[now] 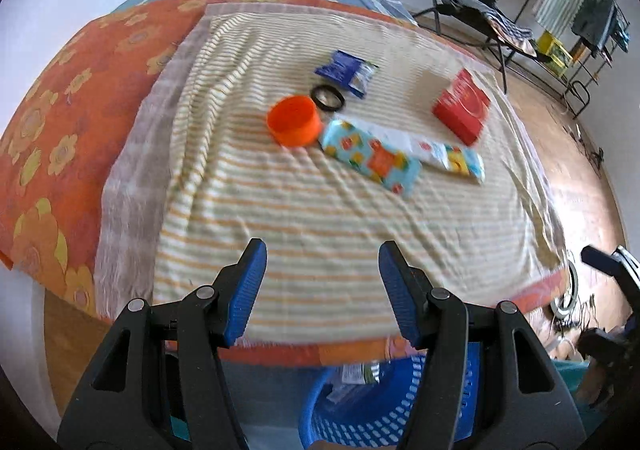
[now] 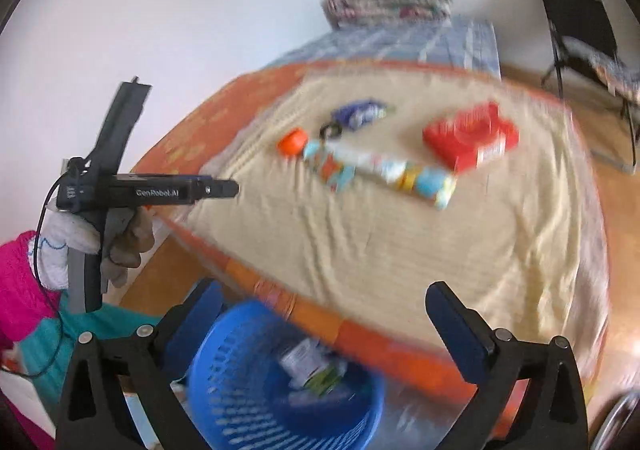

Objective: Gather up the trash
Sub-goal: 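Move both tools back over the bed toward the orange cap and white tube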

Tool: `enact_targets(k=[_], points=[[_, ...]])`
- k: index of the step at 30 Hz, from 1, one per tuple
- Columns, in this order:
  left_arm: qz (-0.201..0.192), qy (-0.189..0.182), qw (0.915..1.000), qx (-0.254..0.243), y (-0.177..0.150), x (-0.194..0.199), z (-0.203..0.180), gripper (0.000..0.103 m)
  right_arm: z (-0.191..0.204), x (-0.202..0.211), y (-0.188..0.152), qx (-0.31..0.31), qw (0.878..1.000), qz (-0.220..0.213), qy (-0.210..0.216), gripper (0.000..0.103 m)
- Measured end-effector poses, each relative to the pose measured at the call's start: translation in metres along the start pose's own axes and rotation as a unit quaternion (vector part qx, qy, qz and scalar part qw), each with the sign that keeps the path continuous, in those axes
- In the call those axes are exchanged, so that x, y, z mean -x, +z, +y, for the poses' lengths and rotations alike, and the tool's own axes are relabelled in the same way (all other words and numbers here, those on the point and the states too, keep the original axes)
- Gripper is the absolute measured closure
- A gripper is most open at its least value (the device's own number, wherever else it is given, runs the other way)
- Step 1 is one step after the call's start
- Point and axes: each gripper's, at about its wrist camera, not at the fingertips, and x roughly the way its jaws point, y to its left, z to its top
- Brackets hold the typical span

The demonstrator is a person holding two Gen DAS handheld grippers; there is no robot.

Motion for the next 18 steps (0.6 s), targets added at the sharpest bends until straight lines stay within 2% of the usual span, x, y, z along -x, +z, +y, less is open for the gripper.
enact_targets(k=[6,8,12,14,16,18], points=[[0.011,-0.005,0.9994,0.032,0.027,-0.018,0.013,0.043,-0.007,-0.021,0.034,0.053,0.998,0.005,-0.032,0.000],[0.016,-0.007,0.9987,0.048,0.035,-0.026,0.018,0.043,-0.007,-0.034,0.044,0.076,0.995,0.028,-0.058,0.000],[0.021,-0.014,0.9969,0.075,0.049,-0.039,0.027,0.043,-0.010,-0.060,0.055,0.112,0.989,0.061,-0.079,0.000],[0.023,-0.016,0.9961,0.083,0.056,-0.045,0.030,0.043,-0.015,-0.073,0.059,0.120,0.988,0.071,-0.073,0.004],[0.023,-0.014,0.9958,0.087,0.062,-0.051,0.032,0.043,-0.019,-0.084,0.063,0.120,0.987,0.082,-0.064,0.016],[0.020,-0.015,0.9957,0.090,0.066,-0.055,0.034,0.043,-0.022,-0.096,0.068,0.124,0.986,0.089,-0.061,0.019]])
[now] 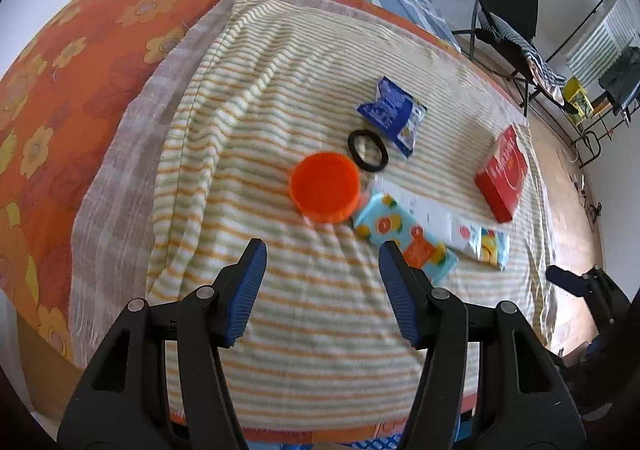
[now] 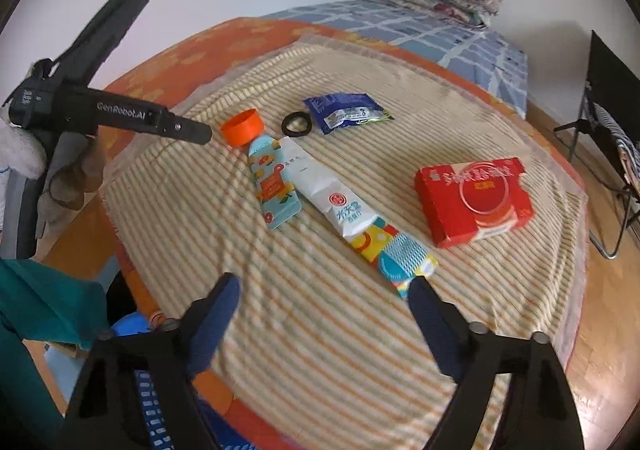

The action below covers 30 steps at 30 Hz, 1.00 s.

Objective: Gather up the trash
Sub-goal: 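Move both tools back over the bed toward the orange cap and white tube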

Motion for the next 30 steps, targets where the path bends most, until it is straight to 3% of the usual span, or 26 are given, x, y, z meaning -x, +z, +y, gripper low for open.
enact_targets(k=[3,7,19,22,25,30], points=[[0.000,0.000,1.0000,0.009,0.008,-0.008,0.002,0.043,-0.002,-0.018,0.008,0.016,1.000,0.012,-0.006,0.020],[0.008,-0.003,0.9997,0.023,0.017,-0.020,0.005,0.043,-0.002,-0.043,0.020,0.039,0.999,0.026,-0.021,0.028],[0.021,0.006,0.9992,0.033,0.031,-0.050,0.005,0.043,0.004,-0.081,0.029,0.075,0.995,0.041,-0.049,0.029],[0.020,0.001,0.9992,0.034,0.033,-0.053,0.004,0.053,0.002,-0.085,0.034,0.067,0.996,0.041,-0.043,0.029],[0.016,0.002,0.9994,0.029,0.034,-0.053,0.003,0.056,-0.001,-0.087,0.039,0.049,0.998,0.039,-0.029,0.045],[0.007,0.005,0.9996,0.025,0.035,-0.051,0.005,0.056,-0.005,-0.089,0.040,0.028,0.999,0.042,-0.016,0.052]])
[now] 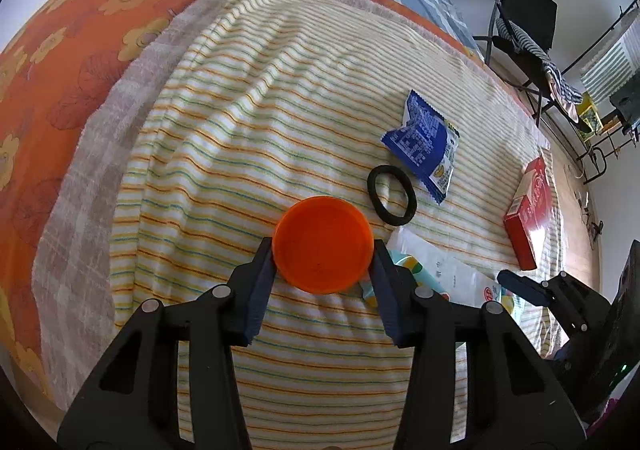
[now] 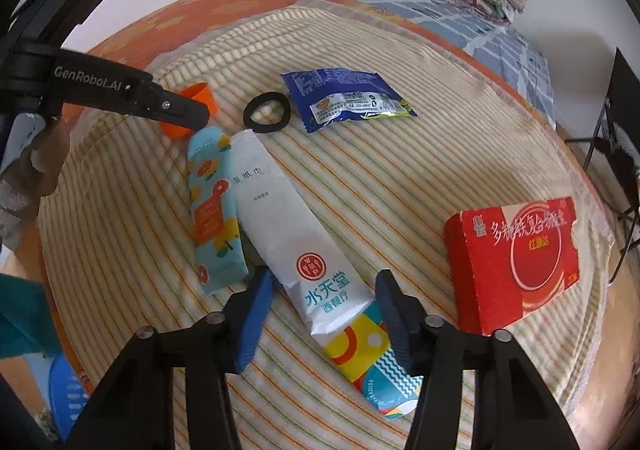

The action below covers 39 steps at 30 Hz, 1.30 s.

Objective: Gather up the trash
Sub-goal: 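Move both tools back over the bed toward the orange cap and white tube, then grasp the orange cap with the left tool while the right tool grasps the white tube package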

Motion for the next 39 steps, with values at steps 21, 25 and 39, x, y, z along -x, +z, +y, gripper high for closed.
enact_targets(k=[21,25,39], points=[[-0.050,0.007,0.9984,-0.025,-0.006,0.044,0.006,0.056,-0.019,0.040,-0.009,-0.082,0.995,-0.034,0.043,0.094],[-0.060,0.006,0.9974,-0.039,-0.013,0.057,0.001,0.056,-0.020,0.058,-0.009,-0.094,0.993,-0.049,0.053,0.096],[-0.082,-0.001,0.9909,-0.107,-0.059,0.105,-0.015,0.056,-0.004,0.127,-0.039,-0.112,0.987,-0.087,0.071,0.098]])
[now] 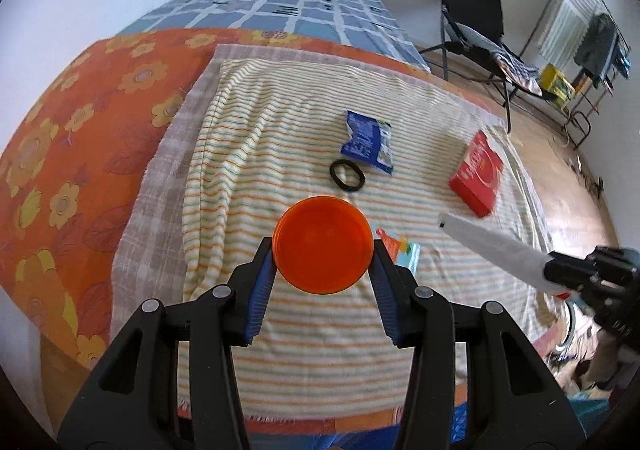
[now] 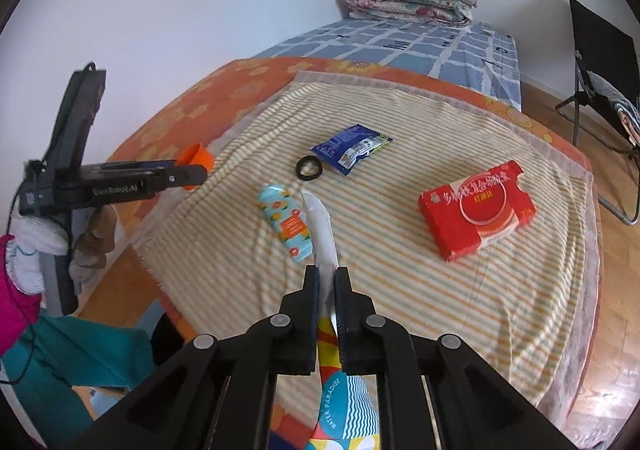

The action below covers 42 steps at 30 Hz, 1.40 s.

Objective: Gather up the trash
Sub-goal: 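Grasp the orange cap with the left tool while the right tool grasps the white tube package, then carry cap and tube over the blue basket and open both tools to drop them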

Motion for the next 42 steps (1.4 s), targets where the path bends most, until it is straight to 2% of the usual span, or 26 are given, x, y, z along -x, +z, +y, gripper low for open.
enact_targets(k=[10,17,21,30,42], points=[[0.008,-0.017,0.9985,-0.051,-0.045,0.029,-0.025,0.056,0.031,0.048,-0.051,0.008,0.999,0.001,0.031,0.098],[0.016,-0.029,0.9959,-0.084,-0.079,0.040,-0.046,0.056,0.058,0.057,-0.095,0.027,0.998,0.025,0.054,0.098],[0.036,-0.046,0.9947,-0.084,-0.100,0.041,-0.055,0.056,0.072,0.058,-0.119,0.045,0.996,0.040,0.064,0.098],[0.064,-0.058,0.9904,-0.107,-0.146,0.038,-0.073,0.056,0.088,0.047,-0.163,0.050,0.993,0.078,0.077,0.098],[0.120,-0.060,0.9826,-0.128,-0.190,0.018,-0.085,0.056,0.099,0.019,-0.193,0.051,0.987,0.127,0.083,0.097]])
